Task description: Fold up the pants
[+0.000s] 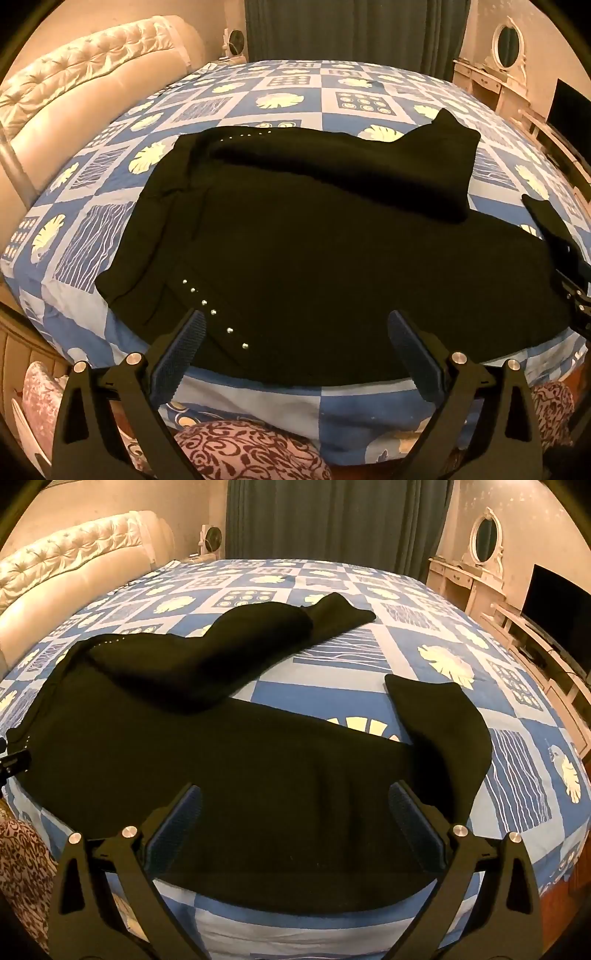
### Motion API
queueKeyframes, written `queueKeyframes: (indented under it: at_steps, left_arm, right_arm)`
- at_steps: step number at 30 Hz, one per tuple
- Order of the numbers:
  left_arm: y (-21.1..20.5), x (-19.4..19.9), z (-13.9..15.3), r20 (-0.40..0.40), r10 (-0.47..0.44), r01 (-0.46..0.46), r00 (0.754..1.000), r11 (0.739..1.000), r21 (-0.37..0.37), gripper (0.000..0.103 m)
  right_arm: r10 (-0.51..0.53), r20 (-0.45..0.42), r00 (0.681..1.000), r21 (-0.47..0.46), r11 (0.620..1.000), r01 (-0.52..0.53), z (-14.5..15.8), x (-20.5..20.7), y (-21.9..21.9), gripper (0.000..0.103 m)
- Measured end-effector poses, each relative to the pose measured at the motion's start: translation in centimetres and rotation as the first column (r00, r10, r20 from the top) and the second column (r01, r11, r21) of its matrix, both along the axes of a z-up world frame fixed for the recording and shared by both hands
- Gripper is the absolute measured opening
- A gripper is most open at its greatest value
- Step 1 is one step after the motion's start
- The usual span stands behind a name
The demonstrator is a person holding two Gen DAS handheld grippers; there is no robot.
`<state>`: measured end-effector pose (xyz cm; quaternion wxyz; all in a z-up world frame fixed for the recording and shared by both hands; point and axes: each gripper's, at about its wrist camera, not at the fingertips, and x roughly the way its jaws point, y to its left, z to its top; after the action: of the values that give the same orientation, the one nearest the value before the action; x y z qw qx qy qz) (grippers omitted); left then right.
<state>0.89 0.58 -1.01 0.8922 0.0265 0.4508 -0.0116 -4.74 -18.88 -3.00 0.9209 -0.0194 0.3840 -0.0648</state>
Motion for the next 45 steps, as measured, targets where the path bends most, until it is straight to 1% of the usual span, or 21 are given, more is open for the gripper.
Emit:
queueKeyframes:
  at_steps: [2,9,20,23,26,28,30,32,35,38,39,41,43,44,45]
  left_arm:
    - [-0.2,-0.5,0.2,0.007,-0.001,0.001,1.000,1.000,0.004,0.098]
    - [-0.7,-0.6,0.2,0.006,-0.010,0.009,1.000,1.000,0.003,0.098]
    - [-0.6,-0.3,-0.2,-0.017,-0.010,0.010,1.000,1.000,-0.007,0.098]
    - [-0.5,-0.2,-0.3,-0.022,-0.009,0.008,1.000,1.000,-0.010,0.098]
    - [-0.6,-0.1,-0.4,-0.030,-0.014,0.013,0.999,1.000,-0.014,0.098]
    - [-0.6,0.0,-0.5,-0.035,-0.010,0.009,0.999,1.000,-0.019,0.098]
    - [-0.6,0.2,-0.7,-0.042,-0.010,0.009,0.999,1.000,-0.023,0.098]
    - [-0.6,0.2,-0.8,-0.045,-0.011,0.010,0.999,1.000,-0.024,0.098]
    - [-0.5,0.4,-1.1,-0.057,-0.008,0.006,0.998,1.000,-0.030,0.098]
    - [-0.4,0.5,-1.4,-0.071,-0.007,0.005,0.997,0.999,-0.036,0.098]
    - [-0.3,0.5,-1.5,-0.074,-0.005,0.003,0.997,0.999,-0.037,0.098]
    - [-0.3,0.6,-1.6,-0.078,-0.002,-0.001,0.997,0.999,-0.037,0.098]
    - [-0.2,0.7,-1.8,-0.084,0.000,-0.003,0.996,0.999,-0.034,0.098]
    - [-0.2,0.7,-1.9,-0.087,0.001,-0.004,0.996,0.999,-0.032,0.098]
    - [-0.2,0.8,-2.0,-0.090,0.002,-0.005,0.996,0.999,-0.031,0.098]
  right_arm:
    - [0.000,-0.003,1.000,0.002,1.000,0.000,-0.1,0.0,-0.1,0.101]
    - [0.002,-0.013,1.000,-0.004,1.000,-0.002,-0.4,0.1,0.3,0.101]
    - [-0.003,-0.021,1.000,-0.010,1.000,0.003,-0.3,0.4,-0.2,0.101]
    - [-0.008,-0.022,1.000,-0.007,1.000,0.008,0.0,0.7,-0.8,0.101]
    - [-0.036,-0.002,0.999,-0.025,0.999,0.036,1.1,1.5,-2.1,0.101]
    - [-0.067,0.025,0.997,-0.048,0.997,0.068,2.2,2.5,-3.5,0.101]
    - [-0.094,0.022,0.995,-0.085,0.992,0.096,2.9,4.3,-5.1,0.101]
    - [-0.122,-0.002,0.992,-0.119,0.985,0.121,2.9,6.3,-6.6,0.101]
    - [-0.166,-0.086,0.982,-0.159,0.976,0.151,1.8,10.3,-8.9,0.101]
    - [-0.202,-0.188,0.961,-0.229,0.961,0.157,-0.1,14.1,-10.4,0.101]
    - [-0.211,-0.229,0.950,-0.255,0.955,0.151,-1.0,15.4,-10.8,0.101]
    - [-0.233,-0.286,0.930,-0.292,0.945,0.147,-2.4,16.9,-11.5,0.100]
    - [-0.237,-0.331,0.913,-0.305,0.943,0.134,-3.4,17.6,-12.2,0.088]
    - [-0.225,-0.365,0.903,-0.278,0.952,0.125,-3.9,17.9,-12.8,0.076]
    - [-0.214,-0.377,0.901,-0.235,0.963,0.130,-3.9,17.9,-13.3,0.072]
